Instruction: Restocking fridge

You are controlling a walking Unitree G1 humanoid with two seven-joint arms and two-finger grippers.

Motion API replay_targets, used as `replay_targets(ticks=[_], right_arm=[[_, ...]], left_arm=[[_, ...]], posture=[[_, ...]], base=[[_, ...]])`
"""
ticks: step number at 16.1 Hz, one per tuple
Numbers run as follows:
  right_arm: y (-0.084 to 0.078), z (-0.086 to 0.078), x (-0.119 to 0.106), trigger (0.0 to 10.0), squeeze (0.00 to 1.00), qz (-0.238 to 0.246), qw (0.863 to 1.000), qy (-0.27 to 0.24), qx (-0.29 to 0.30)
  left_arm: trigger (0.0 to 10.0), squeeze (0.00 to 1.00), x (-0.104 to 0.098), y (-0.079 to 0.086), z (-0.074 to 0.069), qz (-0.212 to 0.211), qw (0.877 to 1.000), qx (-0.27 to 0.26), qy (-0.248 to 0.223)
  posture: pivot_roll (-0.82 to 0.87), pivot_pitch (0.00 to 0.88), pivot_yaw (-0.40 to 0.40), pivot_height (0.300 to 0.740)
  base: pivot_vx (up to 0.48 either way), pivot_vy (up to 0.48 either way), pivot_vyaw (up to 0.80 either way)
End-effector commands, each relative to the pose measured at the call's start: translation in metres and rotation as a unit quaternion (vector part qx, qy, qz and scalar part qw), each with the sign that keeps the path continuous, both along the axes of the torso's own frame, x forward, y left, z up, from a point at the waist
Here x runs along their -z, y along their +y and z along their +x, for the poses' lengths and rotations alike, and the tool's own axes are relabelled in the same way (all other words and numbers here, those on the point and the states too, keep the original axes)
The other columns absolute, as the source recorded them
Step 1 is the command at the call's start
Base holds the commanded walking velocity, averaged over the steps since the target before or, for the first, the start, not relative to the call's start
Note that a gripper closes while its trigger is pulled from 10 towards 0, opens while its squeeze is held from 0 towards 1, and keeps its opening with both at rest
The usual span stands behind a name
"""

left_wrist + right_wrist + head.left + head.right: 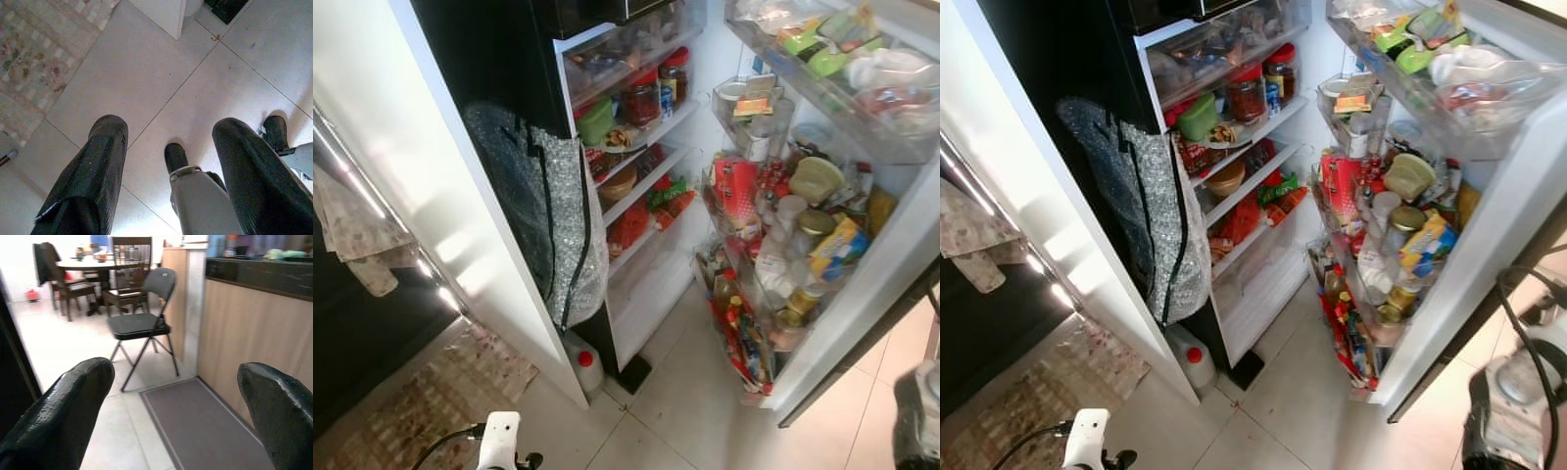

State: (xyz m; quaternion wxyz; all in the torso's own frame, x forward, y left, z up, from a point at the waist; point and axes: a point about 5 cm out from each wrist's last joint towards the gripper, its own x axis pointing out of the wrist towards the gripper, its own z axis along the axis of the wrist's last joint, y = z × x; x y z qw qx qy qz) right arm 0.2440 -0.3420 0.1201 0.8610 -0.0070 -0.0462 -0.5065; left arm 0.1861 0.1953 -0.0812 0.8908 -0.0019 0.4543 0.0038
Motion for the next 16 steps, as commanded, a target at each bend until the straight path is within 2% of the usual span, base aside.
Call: replay_targets(ticks=[1, 8, 10, 13, 16], right_arm=[[0.007, 0.005, 0.006, 10.0, 0.00, 0.015, 1.000, 0.012, -0.019], [0.018, 0.013, 0.009, 10.0, 0.00, 0.008, 0.997, 0.023, -0.070], [0.024, 0.019, 0.010, 10.0, 0.00, 0.009, 0.994, 0.028, -0.101], [0.043, 0.027, 0.013, 10.0, 0.00, 0.009, 0.984, 0.036, -0.174], [0.059, 0.026, 0.022, 10.0, 0.00, 0.019, 0.978, 0.048, -0.202]], left_arm=[[10.0, 0.00, 0.001, 0.007, -0.004, 0.010, 1.000, 0.004, 0.006], [10.0, 0.00, 0.001, 0.007, -0.003, 0.009, 1.000, 0.000, 0.005], [10.0, 0.00, 0.001, 0.007, -0.003, 0.009, 1.000, 0.000, 0.005], [10.0, 0.00, 0.000, 0.007, -0.003, 0.010, 1.000, 0.000, 0.004], [10.0, 0.00, 0.001, 0.007, -0.003, 0.010, 1.000, 0.001, 0.006]], posture=[[-0.22, 0.000, 0.100, 0.740], [-0.21, 0.000, 0.095, 0.740], [-0.21, 0.000, 0.096, 0.740], [-0.21, 0.000, 0.094, 0.740], [-0.21, 0.000, 0.093, 0.740]], base=[[0.000, 0.000, 0.00], [0.000, 0.000, 0.00], [0.000, 0.000, 0.00], [0.000, 0.000, 0.00], [0.000, 0.000, 0.00]])
